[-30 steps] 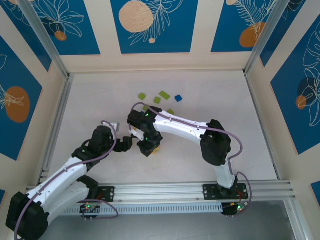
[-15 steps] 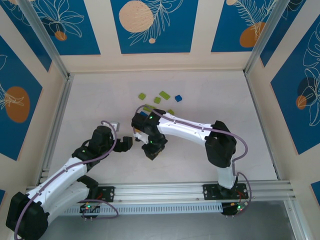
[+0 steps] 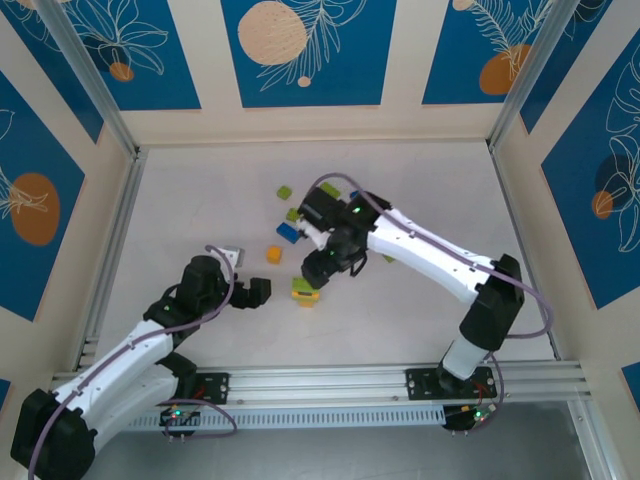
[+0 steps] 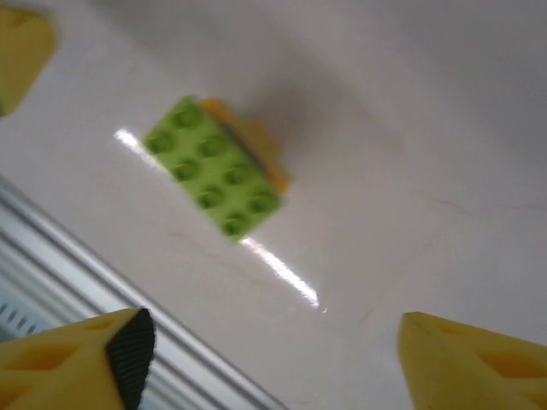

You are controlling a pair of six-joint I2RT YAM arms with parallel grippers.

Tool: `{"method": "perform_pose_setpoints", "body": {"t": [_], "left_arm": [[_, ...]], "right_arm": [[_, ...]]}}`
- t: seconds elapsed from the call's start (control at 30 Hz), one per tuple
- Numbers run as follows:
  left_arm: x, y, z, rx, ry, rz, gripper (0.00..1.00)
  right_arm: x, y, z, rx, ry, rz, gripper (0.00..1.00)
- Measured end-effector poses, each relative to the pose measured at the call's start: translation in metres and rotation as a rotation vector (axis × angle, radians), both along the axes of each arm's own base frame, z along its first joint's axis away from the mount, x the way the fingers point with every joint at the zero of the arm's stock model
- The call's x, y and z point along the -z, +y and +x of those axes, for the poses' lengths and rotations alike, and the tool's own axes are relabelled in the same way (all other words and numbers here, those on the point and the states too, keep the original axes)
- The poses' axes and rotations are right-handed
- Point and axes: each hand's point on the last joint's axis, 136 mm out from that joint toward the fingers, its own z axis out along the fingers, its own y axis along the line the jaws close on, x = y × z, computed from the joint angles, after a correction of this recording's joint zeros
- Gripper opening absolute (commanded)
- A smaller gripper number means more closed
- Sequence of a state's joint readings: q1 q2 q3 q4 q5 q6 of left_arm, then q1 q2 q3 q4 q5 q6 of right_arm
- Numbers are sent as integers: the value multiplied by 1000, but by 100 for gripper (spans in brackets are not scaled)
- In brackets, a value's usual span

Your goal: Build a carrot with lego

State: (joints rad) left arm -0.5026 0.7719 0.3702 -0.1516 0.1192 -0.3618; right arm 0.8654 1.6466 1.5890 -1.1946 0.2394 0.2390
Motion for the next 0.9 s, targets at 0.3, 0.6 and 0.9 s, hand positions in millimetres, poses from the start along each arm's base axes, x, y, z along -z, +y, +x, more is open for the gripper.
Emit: {"method": "perform_pose_setpoints", "body": {"t": [0.3, 0.6, 0.9], "left_arm": [[-25, -10, -8, 77, -134, -90, 100], [-19, -15, -7, 100, -113, -91, 100], [-19, -15, -7, 100, -114, -92, 99]], "right_arm": [[61, -110, 60, 288, -10, -169, 95], [103, -145, 100, 388, 20, -124, 91], [135, -160, 113, 446, 104, -59, 84]]}}
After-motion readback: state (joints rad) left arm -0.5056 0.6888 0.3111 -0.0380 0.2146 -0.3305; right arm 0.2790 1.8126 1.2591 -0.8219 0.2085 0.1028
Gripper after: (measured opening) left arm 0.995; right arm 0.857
